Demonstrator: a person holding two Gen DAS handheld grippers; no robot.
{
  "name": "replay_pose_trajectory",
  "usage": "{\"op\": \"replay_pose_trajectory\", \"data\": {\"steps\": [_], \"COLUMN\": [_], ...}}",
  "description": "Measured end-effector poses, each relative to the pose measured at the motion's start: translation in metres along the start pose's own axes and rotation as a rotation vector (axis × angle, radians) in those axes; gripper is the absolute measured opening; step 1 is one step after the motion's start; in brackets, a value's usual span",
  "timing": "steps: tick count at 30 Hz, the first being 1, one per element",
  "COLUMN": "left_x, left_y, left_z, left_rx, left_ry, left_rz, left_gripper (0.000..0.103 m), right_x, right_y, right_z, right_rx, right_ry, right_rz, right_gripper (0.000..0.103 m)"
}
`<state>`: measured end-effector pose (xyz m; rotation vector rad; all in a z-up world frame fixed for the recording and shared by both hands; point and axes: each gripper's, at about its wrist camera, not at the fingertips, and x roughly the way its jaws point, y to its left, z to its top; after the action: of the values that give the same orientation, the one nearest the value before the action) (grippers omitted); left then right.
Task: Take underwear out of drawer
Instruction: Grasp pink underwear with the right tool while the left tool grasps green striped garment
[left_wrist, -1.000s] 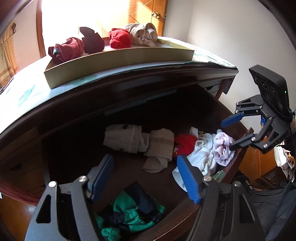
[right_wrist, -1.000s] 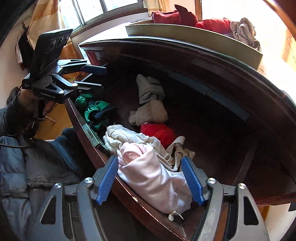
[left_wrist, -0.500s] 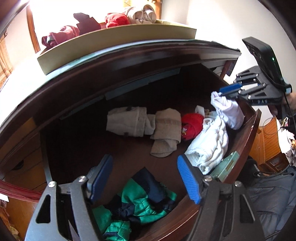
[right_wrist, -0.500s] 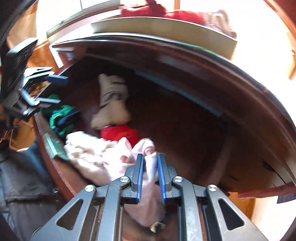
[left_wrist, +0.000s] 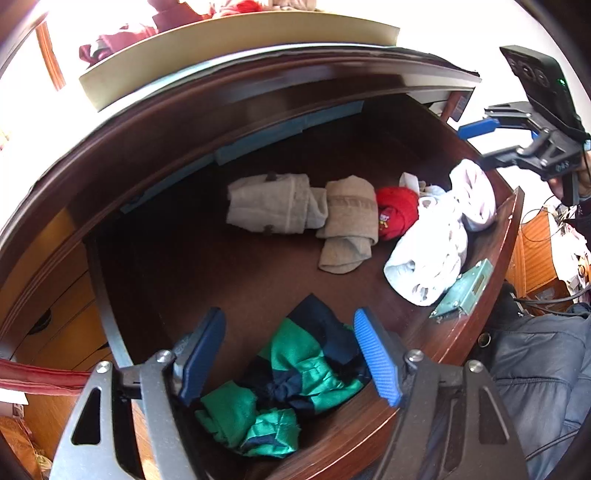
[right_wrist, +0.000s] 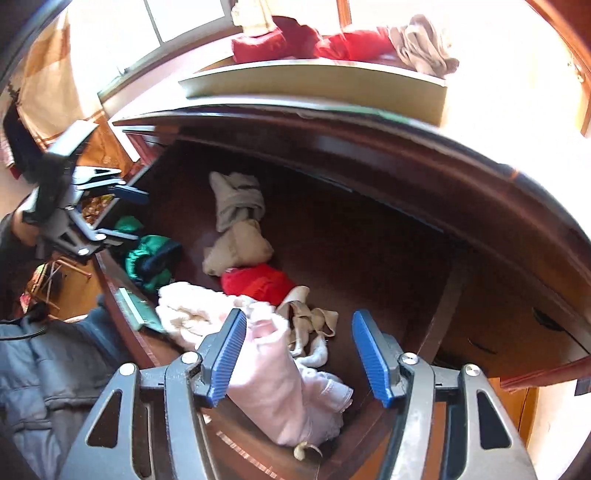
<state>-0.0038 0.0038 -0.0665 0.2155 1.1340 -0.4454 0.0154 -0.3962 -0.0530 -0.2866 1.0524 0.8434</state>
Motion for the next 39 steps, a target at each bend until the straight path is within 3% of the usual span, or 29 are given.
{"op": "replay_pose_trajectory", "data": {"steps": [11, 16, 17, 18, 19, 22, 31, 39], "left_x": [0.01, 0.019, 0.021, 0.022, 0.023, 0.029, 0.045, 0.07], "left_y": [-0.001, 0.004, 0.004, 0.004, 0.004, 0.0, -0.002, -0.004], "left_z": [-0.004, -0.002, -0.002, -0.002, -0.002, -0.001, 0.012, 0.03], "left_rx": [0.024, 0.015, 0.015, 0.017, 0.019, 0.038, 0.037, 0.046], "left_ry": [0.067, 0.112, 0.119, 0.125, 0.133, 0.163, 0.238, 0.348], "left_rz": [-0.04, -0.065, -0.062, -0.06, -0.061, -0.074, -0.102, -0.151], "left_gripper": [0.073, 0.073, 0.073, 0.073, 0.073, 0.073, 0.073, 0.074], "right_x": [0.025, 0.043, 0.046, 0.049, 0.05, 0.05, 0.023, 0.034], "right_y": [0.016, 0.017, 0.018, 0.019, 0.021, 0.027, -0.003, 0.002], "right_z": [-0.009, -0.014, -0.015, -0.016, -0.018, -0.021, -0.018, -0.012], "right_rx": [-0.076, -0.038, -0.036, -0.038, -0.043, -0.069, 0.075, 0.051], "right_ry": [0.166, 0.169, 0.171, 0.17, 0.169, 0.151, -0.037, -0.033], "right_rz": [0.095, 0.094, 0.098, 0.106, 0.114, 0.09, 0.007, -0.019], "right_gripper": [0.062, 0.062, 0.061, 0.05, 0.037, 0.027, 0.024, 0.024]}}
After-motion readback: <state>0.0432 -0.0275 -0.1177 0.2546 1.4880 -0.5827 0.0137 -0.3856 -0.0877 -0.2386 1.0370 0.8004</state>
